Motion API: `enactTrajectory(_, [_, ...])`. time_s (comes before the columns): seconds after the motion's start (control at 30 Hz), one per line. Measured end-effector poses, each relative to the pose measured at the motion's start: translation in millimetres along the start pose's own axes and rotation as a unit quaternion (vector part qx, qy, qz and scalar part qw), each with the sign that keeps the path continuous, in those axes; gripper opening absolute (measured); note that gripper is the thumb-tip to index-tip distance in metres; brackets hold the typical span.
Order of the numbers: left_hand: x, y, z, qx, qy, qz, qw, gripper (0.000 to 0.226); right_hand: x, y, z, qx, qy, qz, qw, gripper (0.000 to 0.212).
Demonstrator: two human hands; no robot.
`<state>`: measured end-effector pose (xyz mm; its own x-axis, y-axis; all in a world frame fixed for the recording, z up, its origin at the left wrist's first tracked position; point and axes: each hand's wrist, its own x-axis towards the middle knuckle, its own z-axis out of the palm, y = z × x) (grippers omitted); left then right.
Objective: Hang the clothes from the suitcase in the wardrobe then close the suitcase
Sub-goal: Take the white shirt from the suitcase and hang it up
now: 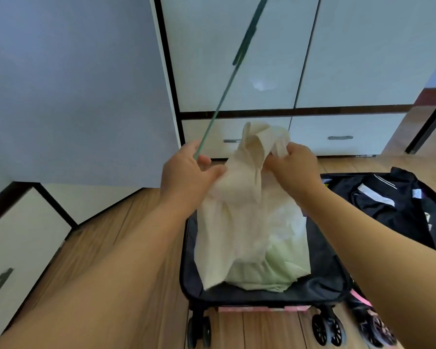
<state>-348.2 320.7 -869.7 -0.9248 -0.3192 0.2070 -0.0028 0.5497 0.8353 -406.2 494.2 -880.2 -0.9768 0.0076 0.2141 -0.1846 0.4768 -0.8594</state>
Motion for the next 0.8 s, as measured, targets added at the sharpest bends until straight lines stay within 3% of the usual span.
enactTrajectory(0.07, [0.1, 13.0, -2.2, -0.033, 0.046, 0.009, 0.998, 0.064, 2.3, -11.7, -2.2, -0.027, 0.119, -0.012, 0.992, 0.018])
enactTrajectory(0.13, [-3.9, 26.4, 0.1, -0.091, 0.012, -0.005, 0.996, 0.065, -2.1, -22.1, 1.5, -0.018, 0.122, -0.037, 0.992, 0.014])
enactTrajectory(0.23, [-11.0, 36.5, 10.9, -0.129, -0.063, -0.030, 0.989, 0.066, -18.9, -26.2, 14.2, -0.040, 0.046, -0.104, 0.993, 0.023])
enactTrajectory(0.3, [-10.6, 29.6, 18.2, -0.136, -0.061, -0.052, 0.987, 0.056, -28.8, -23.4, 19.5, -0.016, -0.039, -0.111, 0.993, 0.022])
enactTrajectory(0.4, [-7.7, 10.6, 20.8, -0.128, -0.041, -0.086, 0.987, 0.022, -33.7, -15.1, 16.8, 0.129, -0.255, -0.004, 0.958, 0.027])
enactTrajectory(0.47, [-9.9, 0.4, 19.7, -0.126, -0.073, -0.092, 0.985, 0.025, -34.7, -8.1, 15.3, 0.188, -0.315, 0.068, 0.928, 0.027])
enactTrajectory(0.6, [-16.5, -8.5, 19.4, -0.157, -0.141, -0.086, 0.974, 0.045, -30.7, -0.2, 18.0, 0.238, -0.221, 0.121, 0.938, 0.030])
enactTrajectory(0.8, [-17.0, -9.4, 19.4, -0.180, -0.151, -0.091, 0.968, 0.027, -25.9, -1.9, 23.5, 0.209, -0.217, 0.173, 0.938, 0.034])
